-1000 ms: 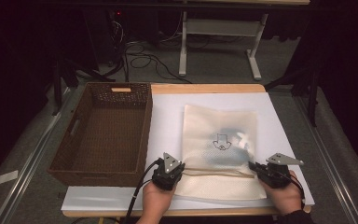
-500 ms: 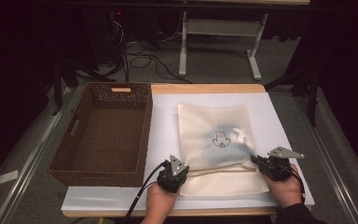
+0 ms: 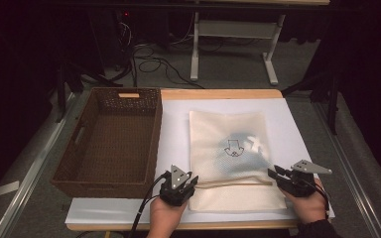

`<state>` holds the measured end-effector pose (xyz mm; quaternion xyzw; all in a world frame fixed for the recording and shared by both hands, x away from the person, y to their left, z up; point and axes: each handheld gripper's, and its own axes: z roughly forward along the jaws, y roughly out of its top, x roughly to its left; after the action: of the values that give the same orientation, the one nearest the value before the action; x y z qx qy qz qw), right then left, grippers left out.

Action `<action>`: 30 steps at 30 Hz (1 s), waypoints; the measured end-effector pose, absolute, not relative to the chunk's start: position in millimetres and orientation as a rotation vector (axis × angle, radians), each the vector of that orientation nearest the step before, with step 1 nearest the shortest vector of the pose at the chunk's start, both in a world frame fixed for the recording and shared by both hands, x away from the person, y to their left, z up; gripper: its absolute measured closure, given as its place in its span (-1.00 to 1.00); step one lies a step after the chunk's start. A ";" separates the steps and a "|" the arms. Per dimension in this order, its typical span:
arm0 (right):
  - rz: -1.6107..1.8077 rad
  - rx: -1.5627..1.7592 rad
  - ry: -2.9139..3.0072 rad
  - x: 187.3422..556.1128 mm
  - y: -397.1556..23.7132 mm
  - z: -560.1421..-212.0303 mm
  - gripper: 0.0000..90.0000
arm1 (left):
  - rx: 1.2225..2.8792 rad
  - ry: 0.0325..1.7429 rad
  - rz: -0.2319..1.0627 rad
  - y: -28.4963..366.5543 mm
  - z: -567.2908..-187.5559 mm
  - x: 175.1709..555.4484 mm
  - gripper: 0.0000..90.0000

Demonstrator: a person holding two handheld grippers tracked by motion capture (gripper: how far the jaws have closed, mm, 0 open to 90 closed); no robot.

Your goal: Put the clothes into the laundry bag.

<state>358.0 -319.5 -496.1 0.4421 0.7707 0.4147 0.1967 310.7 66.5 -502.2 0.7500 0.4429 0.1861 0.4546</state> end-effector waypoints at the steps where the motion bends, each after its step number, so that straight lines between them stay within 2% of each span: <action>1: 1.171 1.243 2.152 356.3 -319.9 -494.7 0.54 | 1.855 1.095 0.453 67.7 -501.5 308.7 0.62; 6: 1.185 1.217 2.148 343.4 -324.0 -489.2 0.56 | 1.894 1.112 0.467 77.0 -500.7 297.9 0.72; 8: 1.200 1.204 2.152 337.2 -325.9 -487.0 0.57 | 1.906 1.125 0.482 80.1 -503.9 295.1 0.91; 10: 1.208 1.204 2.158 332.5 -325.9 -486.8 0.57 | 1.904 1.134 0.478 81.8 -506.0 296.1 0.99; 18: 1.189 1.190 2.185 336.2 -318.8 -491.1 0.58 | 1.885 1.132 0.461 80.5 -509.6 300.9 0.98; 30: 1.175 1.196 2.183 339.8 -311.8 -492.6 0.58 | 1.868 1.125 0.430 84.6 -509.7 300.9 0.77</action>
<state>339.8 -311.8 -492.6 0.4264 0.7780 0.4188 0.1934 300.9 84.6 -509.7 0.7532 0.4536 0.1734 0.4437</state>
